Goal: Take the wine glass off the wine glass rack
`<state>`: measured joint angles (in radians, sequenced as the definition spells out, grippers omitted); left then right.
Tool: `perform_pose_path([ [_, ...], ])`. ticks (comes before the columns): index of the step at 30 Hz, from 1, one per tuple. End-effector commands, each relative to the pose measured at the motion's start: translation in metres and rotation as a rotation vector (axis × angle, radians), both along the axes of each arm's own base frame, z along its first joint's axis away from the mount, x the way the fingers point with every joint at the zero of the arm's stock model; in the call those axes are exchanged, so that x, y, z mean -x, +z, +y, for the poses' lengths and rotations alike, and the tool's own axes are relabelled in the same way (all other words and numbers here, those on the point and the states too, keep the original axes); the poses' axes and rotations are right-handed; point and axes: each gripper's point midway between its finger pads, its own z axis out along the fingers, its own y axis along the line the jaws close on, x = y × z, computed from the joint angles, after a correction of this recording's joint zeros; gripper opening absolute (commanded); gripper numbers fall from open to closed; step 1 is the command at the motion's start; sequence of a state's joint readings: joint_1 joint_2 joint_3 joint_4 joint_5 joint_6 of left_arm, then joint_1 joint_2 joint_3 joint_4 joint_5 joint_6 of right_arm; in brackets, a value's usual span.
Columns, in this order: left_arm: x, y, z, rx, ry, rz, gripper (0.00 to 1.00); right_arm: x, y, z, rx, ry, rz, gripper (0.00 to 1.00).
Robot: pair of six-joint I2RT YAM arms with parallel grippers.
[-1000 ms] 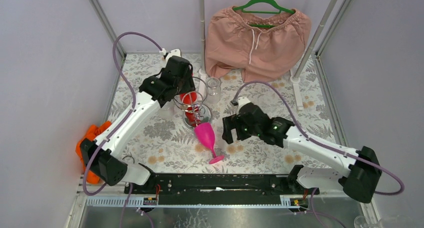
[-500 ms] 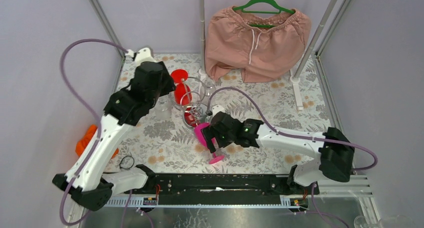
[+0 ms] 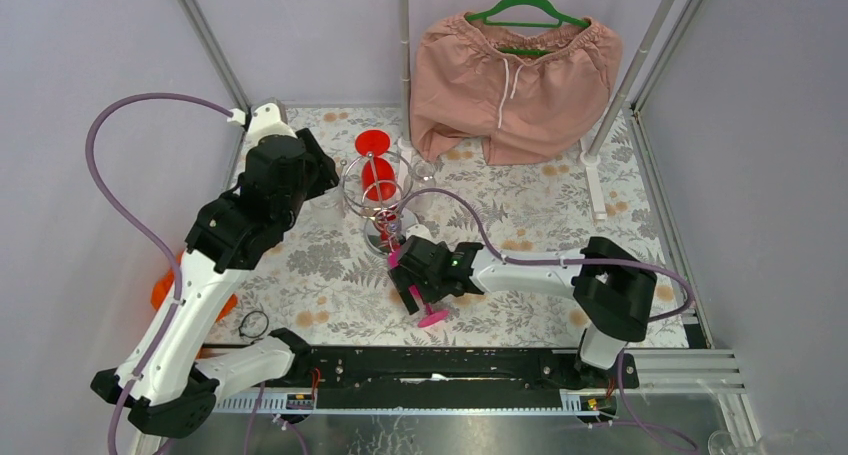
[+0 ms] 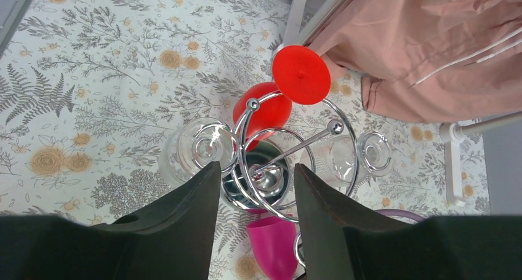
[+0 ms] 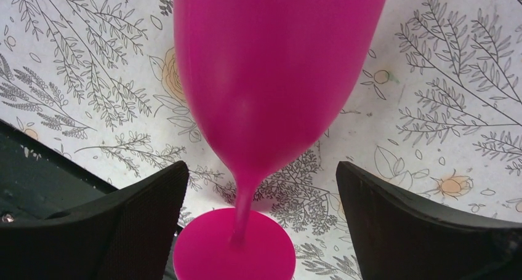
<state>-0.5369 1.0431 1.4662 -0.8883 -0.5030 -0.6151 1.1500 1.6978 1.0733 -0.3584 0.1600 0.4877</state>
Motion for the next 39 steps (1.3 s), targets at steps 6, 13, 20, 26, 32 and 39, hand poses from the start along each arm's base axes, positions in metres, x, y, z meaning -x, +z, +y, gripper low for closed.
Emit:
perform_pose_path([
  [6,0.003,-0.005,0.006,-0.018,0.010,-0.005,0.55,0.001,-0.012,0.020,0.022,-0.006,-0.012,0.87],
  [13,0.007,-0.005,0.009,-0.018,0.013,-0.013,0.56,0.007,-0.021,0.013,0.049,-0.025,-0.008,0.65],
  [20,0.007,-0.008,0.009,-0.020,0.013,-0.007,0.56,0.011,-0.024,0.007,0.068,-0.038,-0.009,0.38],
  [26,0.009,-0.008,0.011,-0.017,0.017,-0.011,0.56,0.014,-0.024,0.004,0.081,-0.040,-0.012,0.19],
  [32,0.009,-0.009,0.008,-0.012,0.006,-0.006,0.56,0.016,-0.016,-0.003,0.078,-0.058,-0.030,0.00],
  [39,0.014,0.001,-0.001,0.039,-0.048,-0.033,0.56,0.022,0.006,-0.030,0.079,-0.117,-0.097,0.00],
])
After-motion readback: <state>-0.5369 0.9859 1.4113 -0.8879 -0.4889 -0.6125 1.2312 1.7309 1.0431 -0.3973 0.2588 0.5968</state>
